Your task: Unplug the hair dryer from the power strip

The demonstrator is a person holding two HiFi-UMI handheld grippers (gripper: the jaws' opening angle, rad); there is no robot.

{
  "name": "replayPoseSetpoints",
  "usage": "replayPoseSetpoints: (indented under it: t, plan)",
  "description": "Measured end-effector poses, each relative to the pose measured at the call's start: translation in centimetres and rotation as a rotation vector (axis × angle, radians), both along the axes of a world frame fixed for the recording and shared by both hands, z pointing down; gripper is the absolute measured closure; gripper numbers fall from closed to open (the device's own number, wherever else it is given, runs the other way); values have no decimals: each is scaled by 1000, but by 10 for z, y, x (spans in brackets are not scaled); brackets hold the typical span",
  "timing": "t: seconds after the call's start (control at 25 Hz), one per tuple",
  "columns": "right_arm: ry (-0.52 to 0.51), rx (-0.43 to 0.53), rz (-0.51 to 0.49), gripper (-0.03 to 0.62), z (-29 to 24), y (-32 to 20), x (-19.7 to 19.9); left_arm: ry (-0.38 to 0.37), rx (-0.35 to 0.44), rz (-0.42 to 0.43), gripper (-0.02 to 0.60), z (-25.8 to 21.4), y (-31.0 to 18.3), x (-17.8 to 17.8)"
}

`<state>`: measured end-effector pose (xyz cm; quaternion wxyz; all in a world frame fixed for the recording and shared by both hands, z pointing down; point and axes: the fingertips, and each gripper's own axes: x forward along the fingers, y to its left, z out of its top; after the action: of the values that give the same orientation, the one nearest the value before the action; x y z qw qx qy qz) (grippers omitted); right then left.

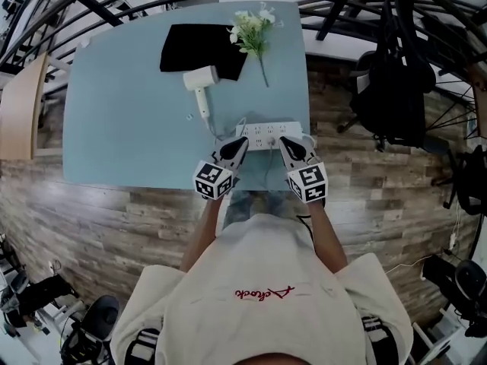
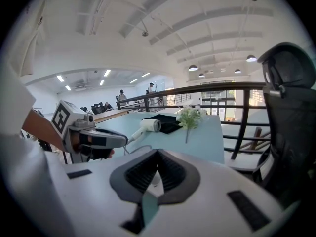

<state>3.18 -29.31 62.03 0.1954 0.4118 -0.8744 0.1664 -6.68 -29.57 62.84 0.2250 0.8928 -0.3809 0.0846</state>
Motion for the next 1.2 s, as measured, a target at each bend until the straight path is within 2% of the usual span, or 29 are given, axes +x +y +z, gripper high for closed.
replayPoseSetpoints:
  t: [0.6,0.92,1.2]
  plan:
    - [12,-96,-7,576,42,28,4,-20,-82,1,572,40,23,3]
    - [17,-129,-24,576,60,36,5,-87,-103,-4,572,63,25,2]
    - [-7,-116,-54,576,57,37,-3,-126,-104,-24,572,69,20,-1]
